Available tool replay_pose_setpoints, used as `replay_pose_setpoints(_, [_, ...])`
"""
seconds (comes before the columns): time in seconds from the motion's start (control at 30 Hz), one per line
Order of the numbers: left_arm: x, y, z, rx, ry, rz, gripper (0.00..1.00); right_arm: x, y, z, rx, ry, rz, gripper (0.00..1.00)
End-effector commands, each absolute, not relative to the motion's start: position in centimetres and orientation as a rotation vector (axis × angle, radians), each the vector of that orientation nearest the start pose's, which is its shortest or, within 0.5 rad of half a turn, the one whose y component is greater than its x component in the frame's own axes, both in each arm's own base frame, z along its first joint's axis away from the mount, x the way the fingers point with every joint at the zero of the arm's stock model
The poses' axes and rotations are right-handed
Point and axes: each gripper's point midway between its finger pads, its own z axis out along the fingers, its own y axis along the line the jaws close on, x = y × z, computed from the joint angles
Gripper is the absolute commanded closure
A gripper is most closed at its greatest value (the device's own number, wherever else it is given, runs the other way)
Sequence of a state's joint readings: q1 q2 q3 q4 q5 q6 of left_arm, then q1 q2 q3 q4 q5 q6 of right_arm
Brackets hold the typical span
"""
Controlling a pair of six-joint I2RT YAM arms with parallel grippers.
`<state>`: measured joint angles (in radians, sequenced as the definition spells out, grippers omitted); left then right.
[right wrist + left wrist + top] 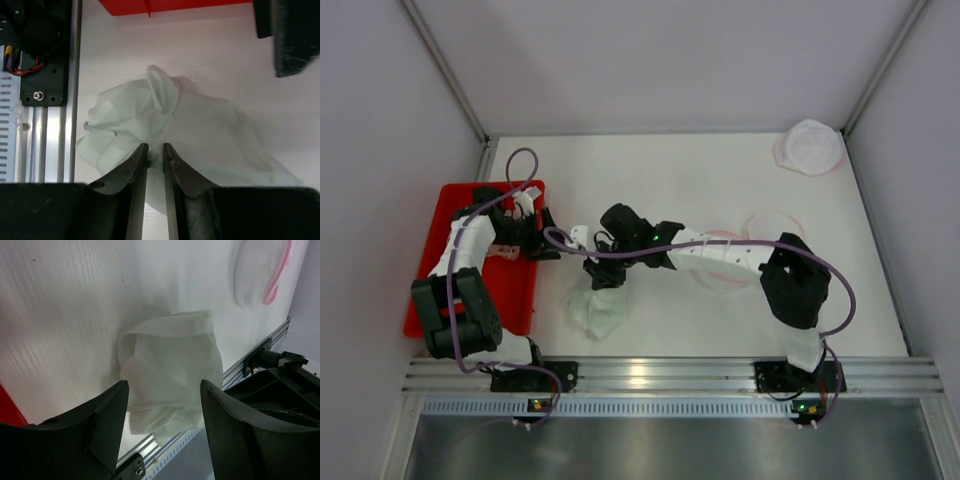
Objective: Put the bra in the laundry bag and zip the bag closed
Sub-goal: Adjust the bra at the center of the board.
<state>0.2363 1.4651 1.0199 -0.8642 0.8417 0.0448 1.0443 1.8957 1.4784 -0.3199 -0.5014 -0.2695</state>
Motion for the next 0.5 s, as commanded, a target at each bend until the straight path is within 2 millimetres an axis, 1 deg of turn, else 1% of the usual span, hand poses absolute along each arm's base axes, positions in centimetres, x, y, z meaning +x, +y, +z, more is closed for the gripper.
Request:
replay_pose_setpoints(0.0, [28.2,-6.5,14.0,-0.100,2.551,-1.071,0.35,14.9,49.0,13.6,-1.727,1.609,1.072,0.79])
replay_pose_setpoints(0.07, [28.3,-6.2,13.9,-0.102,2.561,-1.031,0.34,13.6,49.1,13.4,-1.769,1.590,1.108,0.68])
replay_pose_setpoints(0.1, [28.2,-6.1,13.8,-0.101,2.565,-1.015,0.34,12.6,49.2,13.9,-1.783,1.571,1.152,0.65])
replay_pose_setpoints(0.13, [28.2,-5.9,13.8,-0.086,2.564,-0.987,0.34,12.2,49.2,14.3,-1.784,1.565,1.178,0.62])
replay_pose_setpoints(0.17, [28.1,-5.6,13.6,-0.085,2.572,-0.959,0.34,11.9,49.2,15.3,-1.772,1.551,1.195,0.57])
replay_pose_setpoints(0.23, [27.8,-5.3,13.3,-0.074,2.587,-0.935,0.33,12.1,48.8,16.9,-1.742,1.533,1.242,0.51])
replay_pose_setpoints(0.27, [27.8,-5.3,13.2,-0.073,2.593,-0.928,0.33,12.3,48.5,18.3,-1.673,1.542,1.280,0.42])
replay_pose_setpoints(0.3, [27.9,-5.2,13.3,-0.065,2.592,-0.916,0.33,13.7,48.0,19.2,-1.612,1.559,1.316,0.41])
replay_pose_setpoints(0.33, [27.8,-5.2,13.3,-0.055,2.596,-0.914,0.34,14.5,47.5,19.9,-1.564,1.578,1.348,0.39])
replay_pose_setpoints(0.37, [27.9,-5.1,13.4,-0.049,2.594,-0.907,0.33,15.2,46.8,20.2,-1.478,1.661,1.403,0.37])
replay_pose_setpoints(0.4, [28.1,-4.9,13.7,-0.039,2.585,-0.893,0.33,17.6,46.0,21.0,-1.409,1.663,1.418,0.37])
replay_pose_setpoints(0.47, [28.4,-4.9,14.1,-0.030,2.572,-0.885,0.33,19.2,45.1,20.6,-1.337,1.724,1.438,0.35])
